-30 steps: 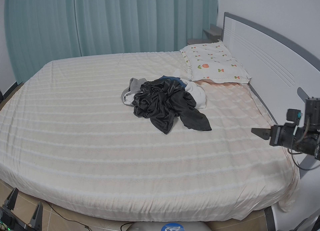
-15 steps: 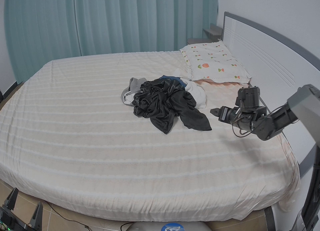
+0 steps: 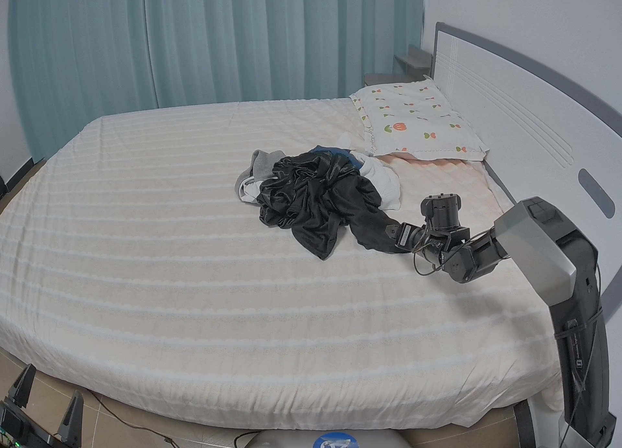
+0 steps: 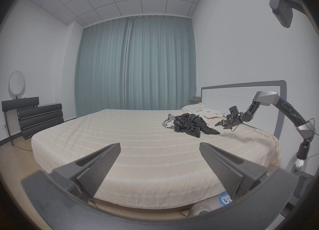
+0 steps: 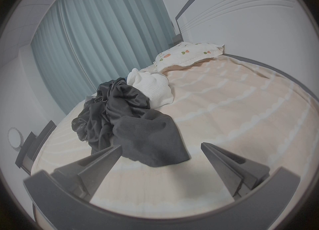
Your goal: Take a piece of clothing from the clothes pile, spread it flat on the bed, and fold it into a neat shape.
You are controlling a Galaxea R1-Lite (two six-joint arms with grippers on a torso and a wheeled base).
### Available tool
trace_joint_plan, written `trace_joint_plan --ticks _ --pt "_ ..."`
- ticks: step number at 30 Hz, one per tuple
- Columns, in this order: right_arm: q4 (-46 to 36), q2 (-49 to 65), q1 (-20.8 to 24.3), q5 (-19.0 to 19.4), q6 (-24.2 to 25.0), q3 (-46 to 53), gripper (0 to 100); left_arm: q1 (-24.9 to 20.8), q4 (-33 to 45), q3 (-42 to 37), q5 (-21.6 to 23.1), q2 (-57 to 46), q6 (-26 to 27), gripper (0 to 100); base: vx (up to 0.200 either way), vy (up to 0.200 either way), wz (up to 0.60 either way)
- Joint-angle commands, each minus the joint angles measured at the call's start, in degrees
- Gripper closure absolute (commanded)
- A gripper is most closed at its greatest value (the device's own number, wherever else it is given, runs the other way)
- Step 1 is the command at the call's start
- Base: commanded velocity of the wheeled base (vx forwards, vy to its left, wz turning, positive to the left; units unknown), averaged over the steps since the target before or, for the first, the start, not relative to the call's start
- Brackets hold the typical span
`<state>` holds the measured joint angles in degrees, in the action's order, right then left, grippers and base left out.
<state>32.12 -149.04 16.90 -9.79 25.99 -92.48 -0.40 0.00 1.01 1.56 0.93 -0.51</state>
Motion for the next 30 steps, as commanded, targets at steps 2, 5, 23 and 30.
trace_joint_plan --ticks 2,5,23,30 --pt "-2.85 -7.23 -0.02 0.12 0.11 -8.33 0 0.05 0.0 -1.01 0.02 -0.22 -0.02 0 0.0 0.0 0.0" --pt "-4.44 -10.66 0.15 0.03 0.11 -13.69 0 -0.04 0.0 -1.01 0.02 -0.22 -0.02 0 0.0 0.0 0.0" --pt "-5.93 -15.58 1.74 -0.05 0.2 -22.11 100 -0.04 0.0 -1.01 0.02 -0.22 -0.02 0 0.0 0.0 0.0" --pt "0.4 -8.46 2.26 0.03 0.99 -13.25 100 0.05 0.0 -1.01 0.02 -0.22 -0.02 0 0.0 0.0 0.0"
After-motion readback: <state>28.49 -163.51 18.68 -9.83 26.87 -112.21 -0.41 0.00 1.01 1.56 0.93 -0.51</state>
